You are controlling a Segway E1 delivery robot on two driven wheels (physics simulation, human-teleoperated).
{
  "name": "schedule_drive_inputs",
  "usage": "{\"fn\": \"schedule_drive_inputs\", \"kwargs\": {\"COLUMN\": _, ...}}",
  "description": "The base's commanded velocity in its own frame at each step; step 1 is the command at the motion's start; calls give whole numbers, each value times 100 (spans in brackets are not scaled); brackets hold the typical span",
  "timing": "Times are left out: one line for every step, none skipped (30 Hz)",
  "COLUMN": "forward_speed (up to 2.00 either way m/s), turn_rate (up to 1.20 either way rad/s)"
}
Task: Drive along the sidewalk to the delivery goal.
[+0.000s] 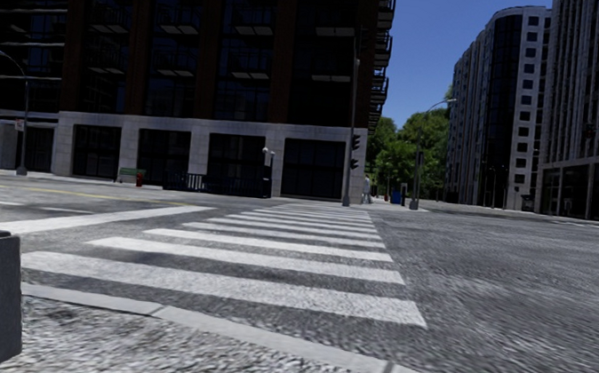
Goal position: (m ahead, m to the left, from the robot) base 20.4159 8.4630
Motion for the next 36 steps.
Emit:
{"fn": "schedule_drive_inputs", "kwargs": {"forward_speed": 200, "turn_rate": 0}}
{"fn": "schedule_drive_inputs", "kwargs": {"forward_speed": 200, "turn_rate": 0}}
{"fn": "schedule_drive_inputs", "kwargs": {"forward_speed": 200, "turn_rate": 0}}
{"fn": "schedule_drive_inputs", "kwargs": {"forward_speed": 200, "turn_rate": 0}}
{"fn": "schedule_drive_inputs", "kwargs": {"forward_speed": 200, "turn_rate": 0}}
{"fn": "schedule_drive_inputs", "kwargs": {"forward_speed": 200, "turn_rate": 0}}
{"fn": "schedule_drive_inputs", "kwargs": {"forward_speed": 200, "turn_rate": 0}}
{"fn": "schedule_drive_inputs", "kwargs": {"forward_speed": 200, "turn_rate": 0}}
{"fn": "schedule_drive_inputs", "kwargs": {"forward_speed": 200, "turn_rate": 0}}
{"fn": "schedule_drive_inputs", "kwargs": {"forward_speed": 200, "turn_rate": 0}}
{"fn": "schedule_drive_inputs", "kwargs": {"forward_speed": 200, "turn_rate": 0}}
{"fn": "schedule_drive_inputs", "kwargs": {"forward_speed": 200, "turn_rate": 0}}
{"fn": "schedule_drive_inputs", "kwargs": {"forward_speed": 200, "turn_rate": 0}}
{"fn": "schedule_drive_inputs", "kwargs": {"forward_speed": 200, "turn_rate": 0}}
{"fn": "schedule_drive_inputs", "kwargs": {"forward_speed": 200, "turn_rate": 0}}
{"fn": "schedule_drive_inputs", "kwargs": {"forward_speed": 200, "turn_rate": 0}}
{"fn": "schedule_drive_inputs", "kwargs": {"forward_speed": 200, "turn_rate": 0}}
{"fn": "schedule_drive_inputs", "kwargs": {"forward_speed": 200, "turn_rate": 0}}
{"fn": "schedule_drive_inputs", "kwargs": {"forward_speed": 200, "turn_rate": 0}}
{"fn": "schedule_drive_inputs", "kwargs": {"forward_speed": 200, "turn_rate": 0}}
{"fn": "schedule_drive_inputs", "kwargs": {"forward_speed": 200, "turn_rate": 0}}
{"fn": "schedule_drive_inputs", "kwargs": {"forward_speed": 200, "turn_rate": 0}}
{"fn": "schedule_drive_inputs", "kwargs": {"forward_speed": 200, "turn_rate": 0}}
{"fn": "schedule_drive_inputs", "kwargs": {"forward_speed": 200, "turn_rate": 0}}
{"fn": "schedule_drive_inputs", "kwargs": {"forward_speed": 200, "turn_rate": 0}}
{"fn": "schedule_drive_inputs", "kwargs": {"forward_speed": 200, "turn_rate": 0}}
{"fn": "schedule_drive_inputs", "kwargs": {"forward_speed": 200, "turn_rate": 0}}
{"fn": "schedule_drive_inputs", "kwargs": {"forward_speed": 200, "turn_rate": 0}}
{"fn": "schedule_drive_inputs", "kwargs": {"forward_speed": 200, "turn_rate": 0}}
{"fn": "schedule_drive_inputs", "kwargs": {"forward_speed": 200, "turn_rate": 0}}
{"fn": "schedule_drive_inputs", "kwargs": {"forward_speed": 200, "turn_rate": 0}}
{"fn": "schedule_drive_inputs", "kwargs": {"forward_speed": 200, "turn_rate": 0}}
{"fn": "schedule_drive_inputs", "kwargs": {"forward_speed": 200, "turn_rate": 0}}
{"fn": "schedule_drive_inputs", "kwargs": {"forward_speed": 200, "turn_rate": 0}}
{"fn": "schedule_drive_inputs", "kwargs": {"forward_speed": 200, "turn_rate": 0}}
{"fn": "schedule_drive_inputs", "kwargs": {"forward_speed": 200, "turn_rate": 0}}
